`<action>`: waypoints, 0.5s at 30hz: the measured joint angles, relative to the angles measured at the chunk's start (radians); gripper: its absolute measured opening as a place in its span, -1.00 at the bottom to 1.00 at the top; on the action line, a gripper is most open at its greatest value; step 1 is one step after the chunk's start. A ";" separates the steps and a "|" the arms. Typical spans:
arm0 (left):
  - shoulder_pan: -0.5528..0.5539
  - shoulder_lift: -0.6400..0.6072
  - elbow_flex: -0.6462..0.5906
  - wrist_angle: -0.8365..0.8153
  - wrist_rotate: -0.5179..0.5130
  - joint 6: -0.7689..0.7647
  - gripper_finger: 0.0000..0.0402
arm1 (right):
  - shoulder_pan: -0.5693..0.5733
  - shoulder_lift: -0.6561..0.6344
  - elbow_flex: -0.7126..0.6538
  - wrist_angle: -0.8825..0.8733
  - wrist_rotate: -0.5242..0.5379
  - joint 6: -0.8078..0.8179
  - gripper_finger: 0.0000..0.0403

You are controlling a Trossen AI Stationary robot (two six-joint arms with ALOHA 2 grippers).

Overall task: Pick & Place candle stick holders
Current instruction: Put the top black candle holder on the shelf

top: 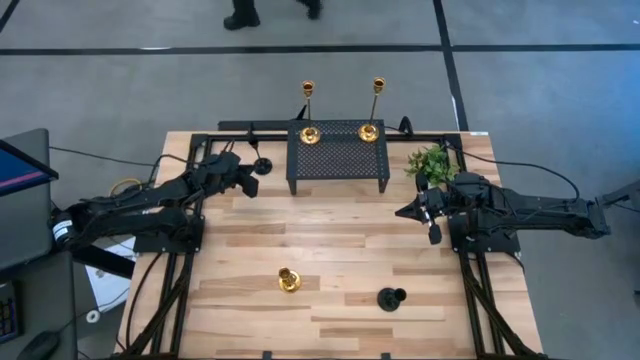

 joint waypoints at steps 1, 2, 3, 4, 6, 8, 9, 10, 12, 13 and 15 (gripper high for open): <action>0.000 0.008 0.000 0.003 -0.018 -0.004 -0.81 | 0.000 0.000 0.000 0.000 0.000 0.000 -1.00; 0.000 0.018 0.000 0.005 -0.035 -0.008 -0.77 | 0.000 0.000 0.000 0.000 0.000 0.000 -1.00; 0.000 0.030 0.000 0.008 -0.052 -0.013 -0.73 | 0.000 0.000 0.000 0.000 0.000 0.000 -1.00; 0.000 0.044 0.000 0.018 -0.068 -0.021 -0.68 | 0.000 0.000 0.000 0.000 0.000 0.000 -1.00; 0.000 0.079 0.000 0.050 -0.085 -0.028 -0.57 | 0.000 0.000 0.000 0.000 0.000 0.000 -1.00; 0.000 0.122 0.000 0.105 -0.087 -0.030 -0.46 | 0.000 0.000 0.000 0.000 0.000 0.000 -1.00; 0.000 0.146 0.000 0.138 -0.087 -0.030 -0.41 | 0.000 0.000 0.000 0.000 0.000 0.000 -1.00; 0.000 0.170 0.000 0.171 -0.087 -0.030 -0.35 | 0.000 0.000 0.000 0.000 0.000 0.000 -1.00; 0.000 0.220 0.000 0.237 -0.093 -0.030 -0.23 | 0.000 0.000 0.000 0.000 0.000 0.000 -1.00; 0.000 0.241 0.000 0.259 -0.101 -0.030 -0.18 | 0.000 0.000 0.000 0.000 0.000 0.000 -1.00; 0.000 0.276 0.000 0.289 -0.128 -0.030 -0.06 | 0.000 0.000 0.000 0.000 0.000 0.000 -1.00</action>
